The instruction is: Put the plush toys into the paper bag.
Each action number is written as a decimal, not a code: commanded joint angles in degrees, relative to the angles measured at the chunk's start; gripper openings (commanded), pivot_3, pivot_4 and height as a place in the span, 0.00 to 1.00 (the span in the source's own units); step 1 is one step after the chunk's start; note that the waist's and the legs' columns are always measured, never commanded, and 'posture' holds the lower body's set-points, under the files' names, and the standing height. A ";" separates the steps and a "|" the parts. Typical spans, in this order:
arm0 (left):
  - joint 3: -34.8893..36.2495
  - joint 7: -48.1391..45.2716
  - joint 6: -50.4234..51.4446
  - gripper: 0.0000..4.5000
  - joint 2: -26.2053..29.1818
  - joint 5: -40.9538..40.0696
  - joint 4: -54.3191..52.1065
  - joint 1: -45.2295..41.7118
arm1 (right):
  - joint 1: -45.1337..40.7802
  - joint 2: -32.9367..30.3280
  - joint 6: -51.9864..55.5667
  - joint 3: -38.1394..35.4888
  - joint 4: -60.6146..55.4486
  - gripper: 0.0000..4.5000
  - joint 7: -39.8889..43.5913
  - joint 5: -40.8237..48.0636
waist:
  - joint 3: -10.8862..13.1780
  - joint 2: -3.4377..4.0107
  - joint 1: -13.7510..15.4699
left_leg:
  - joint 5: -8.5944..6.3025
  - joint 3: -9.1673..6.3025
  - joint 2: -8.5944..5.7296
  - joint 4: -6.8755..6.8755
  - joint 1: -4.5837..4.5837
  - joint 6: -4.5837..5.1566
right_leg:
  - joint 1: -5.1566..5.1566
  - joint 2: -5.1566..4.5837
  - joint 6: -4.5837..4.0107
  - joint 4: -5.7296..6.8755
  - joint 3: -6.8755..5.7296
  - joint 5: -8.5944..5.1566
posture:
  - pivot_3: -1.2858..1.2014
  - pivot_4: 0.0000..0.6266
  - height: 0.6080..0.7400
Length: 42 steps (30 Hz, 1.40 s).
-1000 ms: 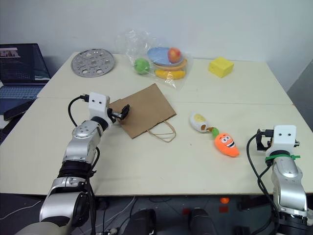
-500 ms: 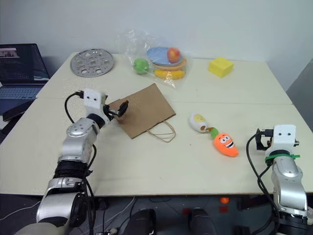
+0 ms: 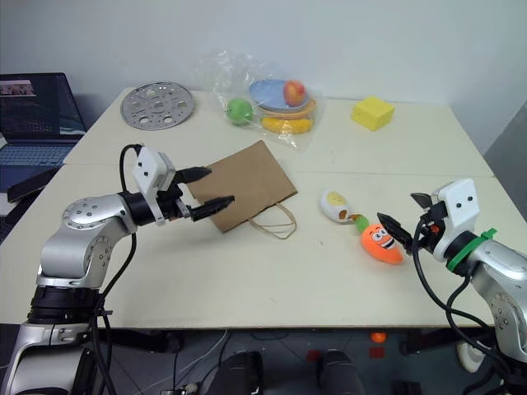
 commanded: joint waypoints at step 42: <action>-10.71 -4.39 -10.75 0.00 -14.70 8.40 20.90 -13.62 | 0.56 -0.97 4.49 9.32 -11.91 1.00 -4.55 6.89 | -0.01 -0.04 1.14 | 0.00 -0.16 -0.03 0.06 0.01 0.01 | 0.08 0.07 -0.14 -0.04 -0.03 -0.02 | 0.52 0.24 1.00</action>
